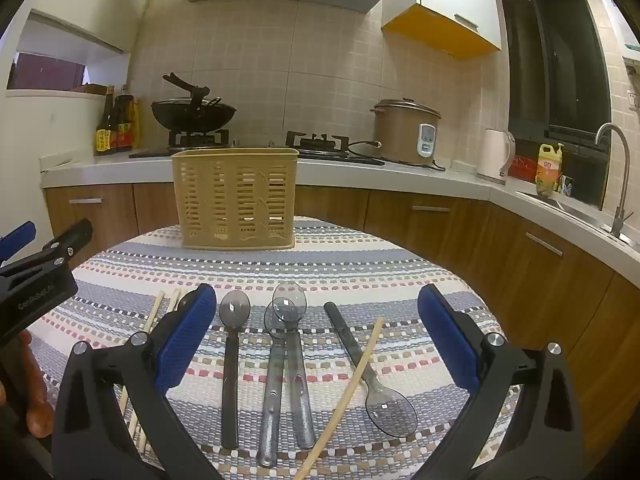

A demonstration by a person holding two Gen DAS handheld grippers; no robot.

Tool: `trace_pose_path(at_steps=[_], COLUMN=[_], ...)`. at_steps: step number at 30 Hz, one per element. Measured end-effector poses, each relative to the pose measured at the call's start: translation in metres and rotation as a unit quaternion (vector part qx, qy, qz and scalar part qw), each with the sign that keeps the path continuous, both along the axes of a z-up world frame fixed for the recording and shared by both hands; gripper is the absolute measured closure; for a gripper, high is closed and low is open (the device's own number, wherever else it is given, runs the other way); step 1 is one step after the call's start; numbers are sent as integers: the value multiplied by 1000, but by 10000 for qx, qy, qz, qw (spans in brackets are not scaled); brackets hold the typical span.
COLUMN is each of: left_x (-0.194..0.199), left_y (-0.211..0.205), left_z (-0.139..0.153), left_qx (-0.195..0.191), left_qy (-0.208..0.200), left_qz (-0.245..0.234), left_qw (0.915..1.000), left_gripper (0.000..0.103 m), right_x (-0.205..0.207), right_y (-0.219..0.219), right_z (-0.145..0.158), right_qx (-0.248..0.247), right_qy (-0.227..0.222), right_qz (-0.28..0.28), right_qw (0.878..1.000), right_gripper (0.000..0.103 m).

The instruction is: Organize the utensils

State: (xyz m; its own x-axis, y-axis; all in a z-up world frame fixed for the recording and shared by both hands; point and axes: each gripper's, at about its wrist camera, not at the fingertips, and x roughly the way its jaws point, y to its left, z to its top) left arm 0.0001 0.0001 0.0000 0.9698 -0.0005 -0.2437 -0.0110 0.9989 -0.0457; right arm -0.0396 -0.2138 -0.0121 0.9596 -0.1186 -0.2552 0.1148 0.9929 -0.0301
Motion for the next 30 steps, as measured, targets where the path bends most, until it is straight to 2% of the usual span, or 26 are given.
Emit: trace_pose_path(at_steps=[30], left_x=[0], left_y=[1], left_z=[0], left_qx=[-39], left_qy=[28], left_qz=[-4], left_qw=[10000], left_gripper=[7], right_x=[4], right_y=[2], right_z=[-3], right_qx=[23], right_qy=[54], right_qz=[53], right_qw=[10000], right_gripper=[7])
